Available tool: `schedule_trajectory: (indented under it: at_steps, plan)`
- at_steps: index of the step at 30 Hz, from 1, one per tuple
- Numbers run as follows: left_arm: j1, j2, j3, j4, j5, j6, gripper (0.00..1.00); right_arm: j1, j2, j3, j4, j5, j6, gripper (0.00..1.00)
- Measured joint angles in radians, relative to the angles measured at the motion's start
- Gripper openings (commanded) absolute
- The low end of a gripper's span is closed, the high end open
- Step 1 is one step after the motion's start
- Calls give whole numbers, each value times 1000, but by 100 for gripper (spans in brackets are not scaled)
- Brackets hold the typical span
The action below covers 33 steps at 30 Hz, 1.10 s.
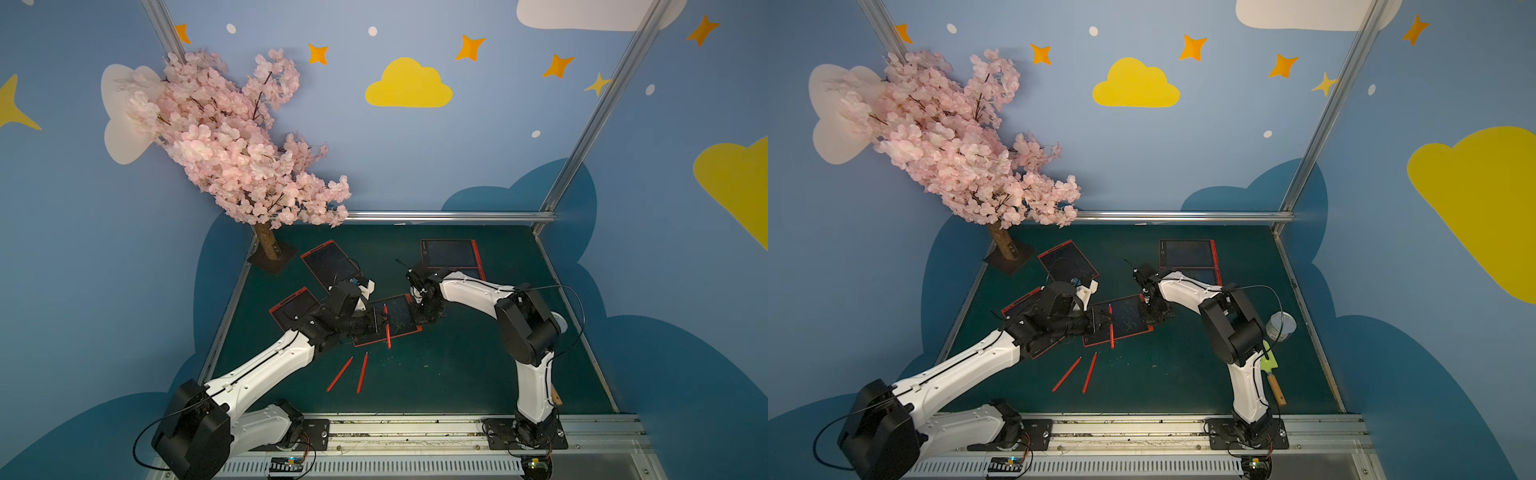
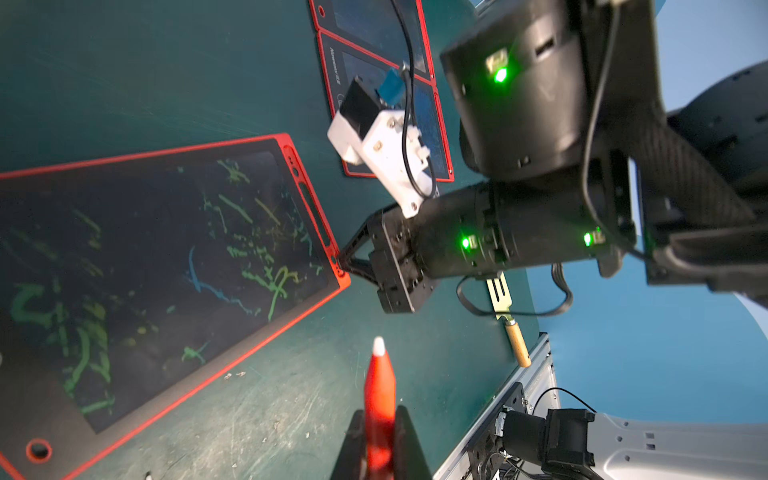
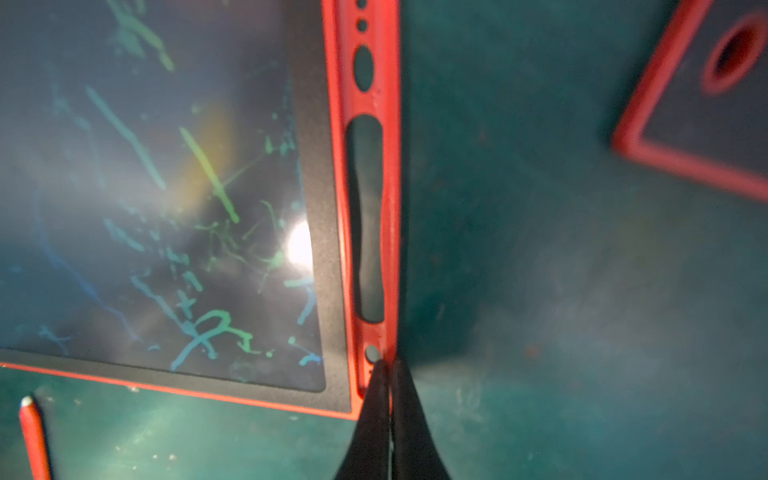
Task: Place the stylus back onto the writing tablet
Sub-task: Move the writing tablet to the center of the board.
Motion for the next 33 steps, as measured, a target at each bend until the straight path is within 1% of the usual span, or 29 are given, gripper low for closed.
schedule_trajectory:
  at_steps: [5, 11, 14, 15, 17, 20, 22, 29, 31, 33]
  plan:
    - [1, 4, 0, -1, 1, 0, 12, 29, -58, -82, -6, 8, 131, 5]
    - [1, 19, 0, -1, 5, 0, 12, 52, -118, -166, -7, 11, 271, 8]
    - [1, 21, 0, -1, 6, 0, 12, 55, -139, -183, -4, 11, 315, 14]
    - [1, 21, 0, -1, 6, 0, 12, 55, -151, -190, 0, 11, 322, 17]
    - [1, 25, 0, -1, 6, 0, 12, 55, -188, -203, 13, 12, 330, 23]
    - [-1, 40, 0, -2, 6, 3, 12, 56, -266, -214, 37, 22, 321, 28]
    - [-4, 51, 0, -2, 6, 4, 12, 56, -325, -227, 59, 30, 304, 33]
    - [-23, 103, 3, -6, 1, 3, 12, 56, -565, -367, 109, 29, 203, 62]
    - [-30, 124, 11, -11, -3, 3, 12, 56, -645, -407, 108, 26, 175, 72]
    - [-39, 155, 30, -20, -10, 0, 12, 56, -735, -440, 100, 26, 146, 85]
